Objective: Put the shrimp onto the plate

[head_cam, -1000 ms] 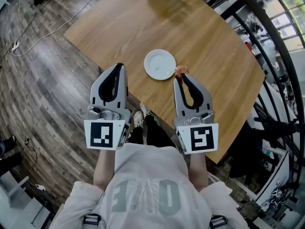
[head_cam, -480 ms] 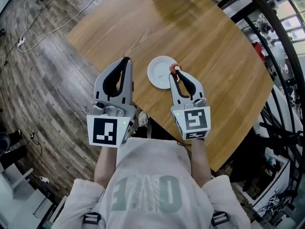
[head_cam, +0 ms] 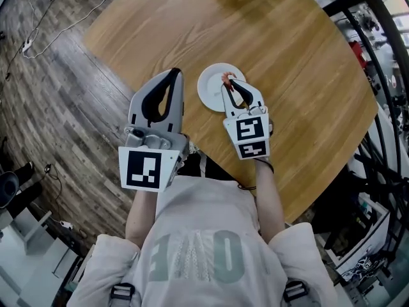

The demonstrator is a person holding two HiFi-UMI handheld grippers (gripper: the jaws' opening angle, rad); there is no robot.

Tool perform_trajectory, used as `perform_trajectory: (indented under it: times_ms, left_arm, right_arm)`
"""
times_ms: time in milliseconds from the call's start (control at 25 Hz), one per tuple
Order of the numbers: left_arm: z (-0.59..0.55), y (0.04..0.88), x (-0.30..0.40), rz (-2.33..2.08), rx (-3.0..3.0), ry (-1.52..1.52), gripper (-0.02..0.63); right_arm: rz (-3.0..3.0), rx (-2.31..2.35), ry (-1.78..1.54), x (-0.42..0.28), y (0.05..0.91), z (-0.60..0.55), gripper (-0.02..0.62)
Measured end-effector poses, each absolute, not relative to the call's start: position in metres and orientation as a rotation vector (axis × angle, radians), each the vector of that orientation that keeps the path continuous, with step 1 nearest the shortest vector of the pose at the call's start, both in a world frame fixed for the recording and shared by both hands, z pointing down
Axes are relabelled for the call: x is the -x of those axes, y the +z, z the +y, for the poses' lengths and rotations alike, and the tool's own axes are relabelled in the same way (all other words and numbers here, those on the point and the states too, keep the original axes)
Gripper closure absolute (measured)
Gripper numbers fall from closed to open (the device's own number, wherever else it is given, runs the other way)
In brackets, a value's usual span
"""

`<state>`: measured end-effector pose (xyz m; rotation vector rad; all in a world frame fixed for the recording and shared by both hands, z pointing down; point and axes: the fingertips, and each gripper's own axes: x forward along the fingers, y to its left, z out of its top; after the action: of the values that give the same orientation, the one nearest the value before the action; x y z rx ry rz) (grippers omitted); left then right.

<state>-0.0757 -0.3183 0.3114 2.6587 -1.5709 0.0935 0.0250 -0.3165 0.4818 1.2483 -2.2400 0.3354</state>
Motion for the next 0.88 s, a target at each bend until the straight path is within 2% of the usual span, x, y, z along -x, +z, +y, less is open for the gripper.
perform_trajectory:
  times_ms: [360, 880]
  left_arm:
    - [-0.329, 0.32, 0.065, -1.565, -2.647, 0.119, 0.595]
    - [-0.331, 0.327, 0.073, -1.578, -2.626, 0.12, 0.597]
  right_arm:
    - [-2.109, -1.124, 0.407, -0.031, 0.541, -0.314, 0.531]
    - [-2.097, -1.05, 0.429, -0.019, 0.555, -0.318, 0.531]
